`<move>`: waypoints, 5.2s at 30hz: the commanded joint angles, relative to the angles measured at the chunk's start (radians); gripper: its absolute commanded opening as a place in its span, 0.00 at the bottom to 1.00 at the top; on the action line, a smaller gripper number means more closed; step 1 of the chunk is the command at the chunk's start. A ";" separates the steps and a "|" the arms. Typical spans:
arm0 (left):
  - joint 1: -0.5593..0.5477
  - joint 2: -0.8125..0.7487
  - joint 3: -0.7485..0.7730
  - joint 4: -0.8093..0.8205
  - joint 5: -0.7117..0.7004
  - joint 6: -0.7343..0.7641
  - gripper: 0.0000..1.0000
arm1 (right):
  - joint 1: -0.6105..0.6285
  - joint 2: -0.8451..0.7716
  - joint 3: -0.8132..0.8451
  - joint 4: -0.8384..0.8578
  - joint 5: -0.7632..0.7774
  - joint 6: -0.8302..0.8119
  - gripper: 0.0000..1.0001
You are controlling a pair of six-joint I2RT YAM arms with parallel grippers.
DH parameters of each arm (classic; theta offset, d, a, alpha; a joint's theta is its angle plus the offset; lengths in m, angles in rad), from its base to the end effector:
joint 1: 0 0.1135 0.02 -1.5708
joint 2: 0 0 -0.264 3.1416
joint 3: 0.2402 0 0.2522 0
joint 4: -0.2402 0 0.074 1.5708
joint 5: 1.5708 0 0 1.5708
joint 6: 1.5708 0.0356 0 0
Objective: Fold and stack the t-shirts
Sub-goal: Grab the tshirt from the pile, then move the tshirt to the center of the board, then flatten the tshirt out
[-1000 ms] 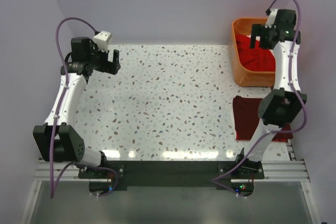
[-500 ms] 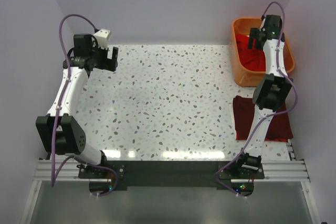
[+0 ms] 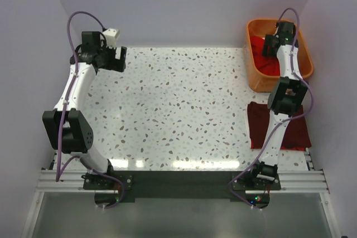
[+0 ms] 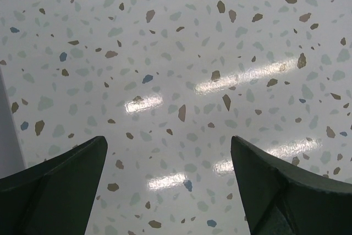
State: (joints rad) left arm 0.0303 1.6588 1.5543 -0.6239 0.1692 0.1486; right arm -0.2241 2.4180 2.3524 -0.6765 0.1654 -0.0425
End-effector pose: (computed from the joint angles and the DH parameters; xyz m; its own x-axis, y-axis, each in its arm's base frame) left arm 0.3745 0.0054 0.3380 -0.6439 0.1265 -0.7546 0.1932 0.9812 -0.0004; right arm 0.5317 -0.1272 0.2584 -0.6727 0.1103 -0.7317 0.3092 0.9403 -0.1425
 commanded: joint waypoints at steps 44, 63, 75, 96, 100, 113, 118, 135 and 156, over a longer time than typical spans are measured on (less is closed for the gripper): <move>0.174 -0.048 0.099 0.032 0.289 -0.218 1.00 | 0.399 -0.689 0.097 0.785 -0.490 0.095 0.00; 0.183 -0.129 -0.097 -0.054 0.480 0.175 1.00 | 0.445 -0.835 -0.690 0.093 -0.562 -0.092 0.99; 0.158 -0.084 -0.257 -0.293 0.429 0.539 0.83 | 0.549 -0.662 -0.858 -0.285 -0.555 -0.441 0.73; 0.027 0.047 -0.390 -0.046 0.219 0.373 0.67 | 0.582 -0.554 -0.867 -0.274 -0.395 -0.435 0.00; -0.004 0.061 -0.427 -0.019 0.199 0.388 0.69 | 0.580 -0.580 -0.840 -0.282 -0.388 -0.430 0.00; 0.009 0.036 -0.375 0.073 0.026 0.339 0.30 | 0.503 -0.574 -0.760 -0.227 -0.247 -0.465 0.00; 0.025 0.004 -0.298 -0.005 0.035 0.359 0.00 | 0.473 -0.461 -0.624 -0.202 -0.202 -0.514 0.00; 0.168 -0.059 -0.040 -0.056 0.091 0.305 0.00 | 0.404 -0.592 -0.601 -0.006 -0.344 -0.689 0.00; 0.223 -0.065 -0.040 -0.076 0.115 0.260 0.00 | 0.430 -0.349 -0.345 -0.147 -0.386 -0.916 0.44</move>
State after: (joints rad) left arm 0.2466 1.5219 1.4509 -0.6792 0.2989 0.4702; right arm 0.2020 1.9831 1.8256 -0.6884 -0.2993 -1.0412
